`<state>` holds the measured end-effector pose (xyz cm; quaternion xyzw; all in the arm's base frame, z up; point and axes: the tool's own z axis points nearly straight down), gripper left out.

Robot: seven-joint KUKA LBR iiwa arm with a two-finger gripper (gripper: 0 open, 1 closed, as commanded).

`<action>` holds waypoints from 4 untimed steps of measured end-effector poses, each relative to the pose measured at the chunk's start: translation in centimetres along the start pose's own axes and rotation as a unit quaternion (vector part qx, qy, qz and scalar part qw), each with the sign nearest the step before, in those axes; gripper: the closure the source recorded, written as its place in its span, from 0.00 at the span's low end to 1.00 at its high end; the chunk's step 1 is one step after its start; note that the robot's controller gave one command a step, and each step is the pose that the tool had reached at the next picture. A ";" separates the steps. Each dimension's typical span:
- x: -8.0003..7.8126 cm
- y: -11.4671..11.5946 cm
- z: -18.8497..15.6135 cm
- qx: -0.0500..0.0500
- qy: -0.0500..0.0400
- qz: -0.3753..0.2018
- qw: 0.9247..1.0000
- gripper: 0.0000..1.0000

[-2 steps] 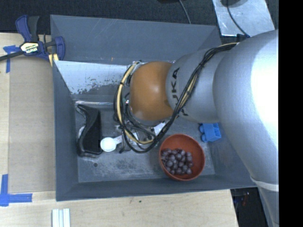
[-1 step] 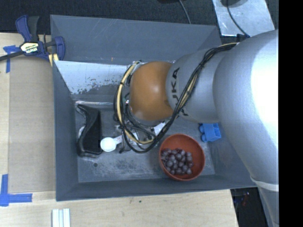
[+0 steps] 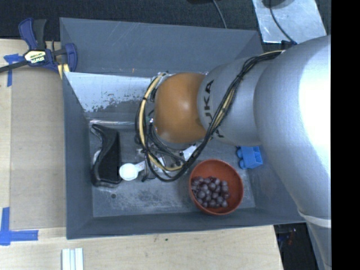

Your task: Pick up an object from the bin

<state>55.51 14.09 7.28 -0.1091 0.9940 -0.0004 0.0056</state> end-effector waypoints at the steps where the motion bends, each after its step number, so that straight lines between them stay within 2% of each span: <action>1: 0.3 0.0 -2.3 0.000 0.006 0.000 1.000 1.00; 2: -0.1 0.0 -5.1 0.000 -0.002 0.000 1.000 1.00; 3: 0.0 0.0 -6.3 0.000 0.000 0.000 1.000 1.00; 4: -0.2 0.0 -7.2 0.000 -0.003 0.000 1.000 1.00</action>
Offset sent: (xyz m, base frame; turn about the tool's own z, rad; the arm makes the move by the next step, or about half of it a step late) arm -0.0020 -0.0003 0.0451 -0.0003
